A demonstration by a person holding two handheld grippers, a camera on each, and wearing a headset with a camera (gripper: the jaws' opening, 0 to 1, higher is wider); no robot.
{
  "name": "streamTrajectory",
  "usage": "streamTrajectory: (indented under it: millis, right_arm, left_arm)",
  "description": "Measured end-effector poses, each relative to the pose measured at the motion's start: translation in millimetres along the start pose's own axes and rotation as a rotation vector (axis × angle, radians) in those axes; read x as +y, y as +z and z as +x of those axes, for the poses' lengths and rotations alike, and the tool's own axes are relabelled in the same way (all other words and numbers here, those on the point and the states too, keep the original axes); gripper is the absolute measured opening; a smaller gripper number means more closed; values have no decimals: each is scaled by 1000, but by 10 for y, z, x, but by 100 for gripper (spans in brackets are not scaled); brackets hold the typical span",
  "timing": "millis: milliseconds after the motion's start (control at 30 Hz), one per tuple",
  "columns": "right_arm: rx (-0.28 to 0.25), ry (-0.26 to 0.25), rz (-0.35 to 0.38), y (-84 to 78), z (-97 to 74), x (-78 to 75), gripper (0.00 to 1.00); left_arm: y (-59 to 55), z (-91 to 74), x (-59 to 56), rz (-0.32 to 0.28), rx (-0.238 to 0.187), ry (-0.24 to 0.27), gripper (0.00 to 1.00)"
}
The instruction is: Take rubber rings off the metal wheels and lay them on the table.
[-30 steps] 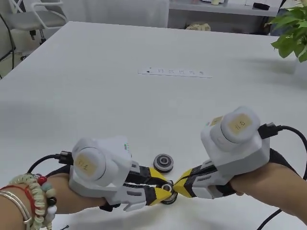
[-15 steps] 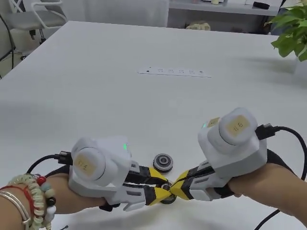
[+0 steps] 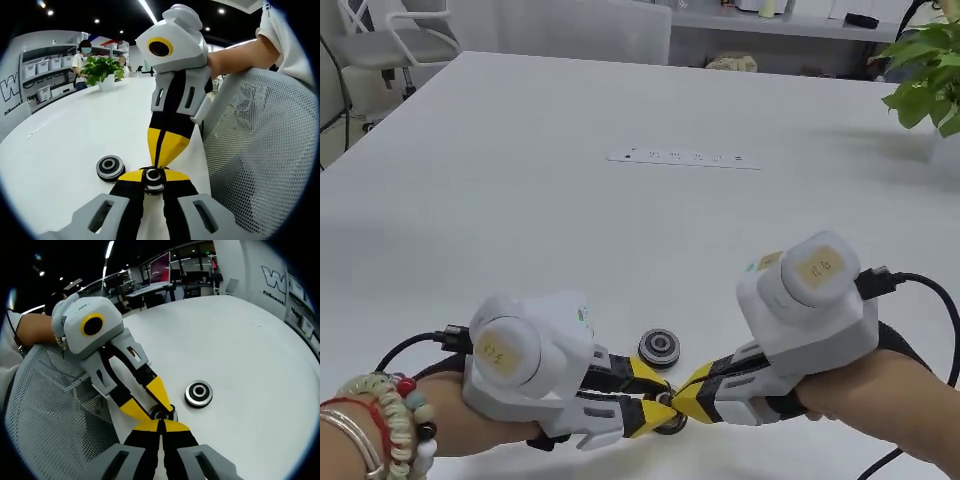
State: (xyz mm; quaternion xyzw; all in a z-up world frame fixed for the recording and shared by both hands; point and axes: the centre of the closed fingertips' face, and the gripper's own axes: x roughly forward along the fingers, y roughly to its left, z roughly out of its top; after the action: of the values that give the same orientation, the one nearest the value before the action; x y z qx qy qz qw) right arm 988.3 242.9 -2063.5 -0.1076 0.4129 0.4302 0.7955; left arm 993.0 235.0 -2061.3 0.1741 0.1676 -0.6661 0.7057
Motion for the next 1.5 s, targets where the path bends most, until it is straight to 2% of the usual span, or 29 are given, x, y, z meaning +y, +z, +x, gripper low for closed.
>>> streamTrajectory:
  millis: [333, 467, 567, 667, 833, 967, 1133, 1333, 1433, 1500]
  right_arm:
    - [-19, 3, 0, 43, -16, 13, 0]
    - [-63, 32, 40, 133, -51, 44, 0]
    - [-41, 11, 15, 87, -37, 10, 0]
    - [-36, 12, 14, 81, -30, 16, 0]
    - [1, -2, -15, 9, 1, 2, 0]
    - [-1, -2, -10, 14, -6, -3, 0]
    - [-1, -7, -14, 15, -12, -17, 0]
    - [-7, -14, -10, 28, -32, -41, 0]
    - [-14, -19, -6, 41, -45, -56, 0]
    - [-19, -23, -6, 54, -56, -61, 0]
  left_arm:
    - [0, -1, -2, -5, -1, 0, 8]
    - [-1, 0, -2, -5, -2, 0, 8]
    - [0, 2, -1, -4, -2, 0, 8]
    - [0, 3, 0, -4, -1, 1, 8]
    - [1, 3, 1, -6, -1, 2, 8]
    - [1, 3, 3, -8, 2, 4, 8]
    - [13, 4, -10, -38, 10, -2, 10]
    - [22, 12, -42, -43, 52, -20, 15]
    - [14, -5, -63, -27, 68, -36, 19]
    - [53, -45, -61, -36, 64, -45, 20]
